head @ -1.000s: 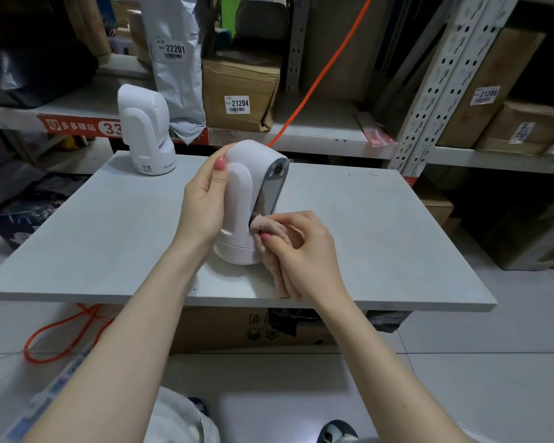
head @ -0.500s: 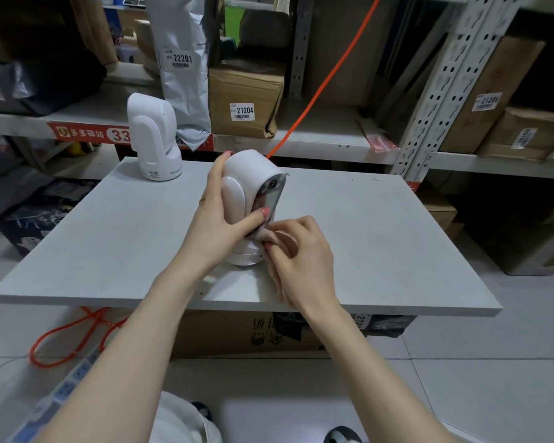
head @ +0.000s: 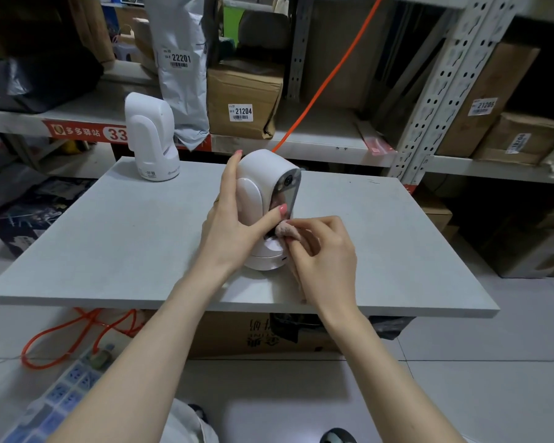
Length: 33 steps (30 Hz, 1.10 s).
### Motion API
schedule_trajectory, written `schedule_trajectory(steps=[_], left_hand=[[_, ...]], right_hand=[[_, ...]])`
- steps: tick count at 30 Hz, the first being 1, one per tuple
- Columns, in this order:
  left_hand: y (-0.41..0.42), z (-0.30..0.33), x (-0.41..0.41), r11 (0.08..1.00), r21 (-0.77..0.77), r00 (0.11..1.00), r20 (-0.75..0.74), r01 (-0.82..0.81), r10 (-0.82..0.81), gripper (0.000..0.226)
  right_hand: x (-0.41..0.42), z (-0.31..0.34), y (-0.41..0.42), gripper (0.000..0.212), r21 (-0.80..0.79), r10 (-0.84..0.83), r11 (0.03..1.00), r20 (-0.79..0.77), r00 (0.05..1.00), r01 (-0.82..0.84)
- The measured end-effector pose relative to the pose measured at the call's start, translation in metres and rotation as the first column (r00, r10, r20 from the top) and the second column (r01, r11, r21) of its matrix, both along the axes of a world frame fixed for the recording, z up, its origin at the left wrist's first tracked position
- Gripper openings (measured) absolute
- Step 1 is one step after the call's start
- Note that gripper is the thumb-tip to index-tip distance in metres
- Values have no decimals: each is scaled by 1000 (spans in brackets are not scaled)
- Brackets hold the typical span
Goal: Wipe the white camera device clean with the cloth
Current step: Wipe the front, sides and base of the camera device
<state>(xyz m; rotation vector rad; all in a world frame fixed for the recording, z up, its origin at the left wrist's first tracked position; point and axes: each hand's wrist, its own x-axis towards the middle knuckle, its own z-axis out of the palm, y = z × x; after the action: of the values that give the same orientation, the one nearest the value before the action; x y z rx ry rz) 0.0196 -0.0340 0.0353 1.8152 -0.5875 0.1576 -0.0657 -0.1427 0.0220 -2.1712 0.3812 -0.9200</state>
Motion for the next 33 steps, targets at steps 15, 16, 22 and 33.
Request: schedule_trajectory(steps=[15,16,22,33], left_hand=[[-8,1,-1,984,-179,995,-101,-10,-8,95],[-8,1,0,980,-195,994,-105,-25,4,95],[-5,-1,6,949,-309,974,-226,-69,-3,92],[-10,1,7,915,-403,962,-262,-38,-76,84]], right_hand=[[-11,15,-12,21,109,21,994,113,993,-34],[-12,13,-9,21,58,37,997,134,990,-46],[-12,1,1,14,-341,253,924,199,947,-175],[-15,9,-9,24,9,63,998,216,974,-66]])
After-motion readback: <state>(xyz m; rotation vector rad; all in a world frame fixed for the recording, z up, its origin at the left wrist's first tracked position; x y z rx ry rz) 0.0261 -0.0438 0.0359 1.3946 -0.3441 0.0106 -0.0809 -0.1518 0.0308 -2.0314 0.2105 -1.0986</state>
